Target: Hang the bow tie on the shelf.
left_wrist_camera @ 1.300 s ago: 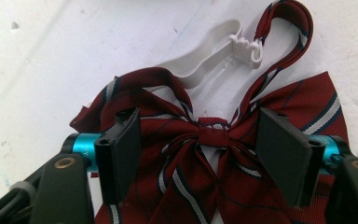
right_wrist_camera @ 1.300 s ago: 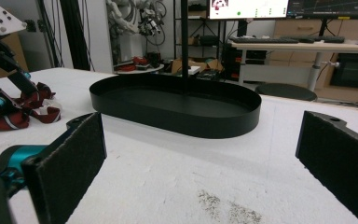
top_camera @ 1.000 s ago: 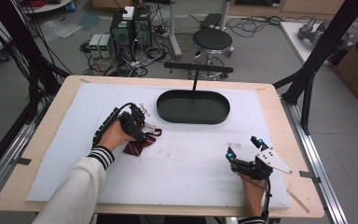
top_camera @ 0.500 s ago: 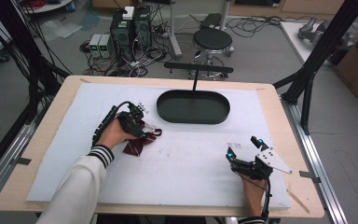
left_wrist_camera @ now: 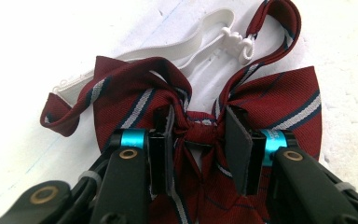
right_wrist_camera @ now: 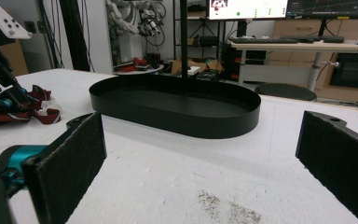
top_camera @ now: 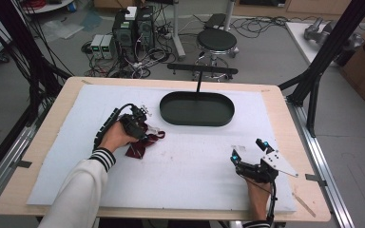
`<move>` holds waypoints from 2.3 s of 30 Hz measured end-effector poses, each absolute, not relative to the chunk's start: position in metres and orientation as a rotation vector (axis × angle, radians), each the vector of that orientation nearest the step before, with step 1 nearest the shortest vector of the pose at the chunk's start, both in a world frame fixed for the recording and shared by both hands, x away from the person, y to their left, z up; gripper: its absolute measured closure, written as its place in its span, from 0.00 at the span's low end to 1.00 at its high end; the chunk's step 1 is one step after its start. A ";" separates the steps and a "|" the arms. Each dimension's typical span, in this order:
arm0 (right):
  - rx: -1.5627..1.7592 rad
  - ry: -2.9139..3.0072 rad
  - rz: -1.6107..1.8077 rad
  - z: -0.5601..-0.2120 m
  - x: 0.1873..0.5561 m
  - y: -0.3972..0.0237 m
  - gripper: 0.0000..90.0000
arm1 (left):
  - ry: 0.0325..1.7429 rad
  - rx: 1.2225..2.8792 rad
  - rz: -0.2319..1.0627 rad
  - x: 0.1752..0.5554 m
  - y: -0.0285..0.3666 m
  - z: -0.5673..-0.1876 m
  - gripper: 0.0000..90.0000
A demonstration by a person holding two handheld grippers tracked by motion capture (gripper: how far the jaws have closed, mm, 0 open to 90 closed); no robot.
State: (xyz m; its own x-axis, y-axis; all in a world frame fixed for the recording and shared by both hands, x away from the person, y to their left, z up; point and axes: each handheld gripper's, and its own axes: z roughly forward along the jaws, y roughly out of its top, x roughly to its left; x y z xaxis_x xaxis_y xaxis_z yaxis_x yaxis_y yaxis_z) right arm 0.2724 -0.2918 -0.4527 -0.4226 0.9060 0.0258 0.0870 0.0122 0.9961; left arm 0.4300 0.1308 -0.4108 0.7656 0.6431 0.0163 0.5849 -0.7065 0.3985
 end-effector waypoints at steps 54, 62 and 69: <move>1.039 1.591 1.486 -0.453 0.272 -0.292 0.01 | 0.778 1.952 0.592 0.397 0.143 -0.296 0.72; 1.045 1.591 1.491 -0.453 0.272 -0.292 0.01 | 0.751 1.886 0.612 0.398 0.134 -0.289 0.72; 1.042 1.589 1.493 -0.453 0.273 -0.293 0.01 | 0.742 1.828 0.628 0.408 0.127 -0.276 0.72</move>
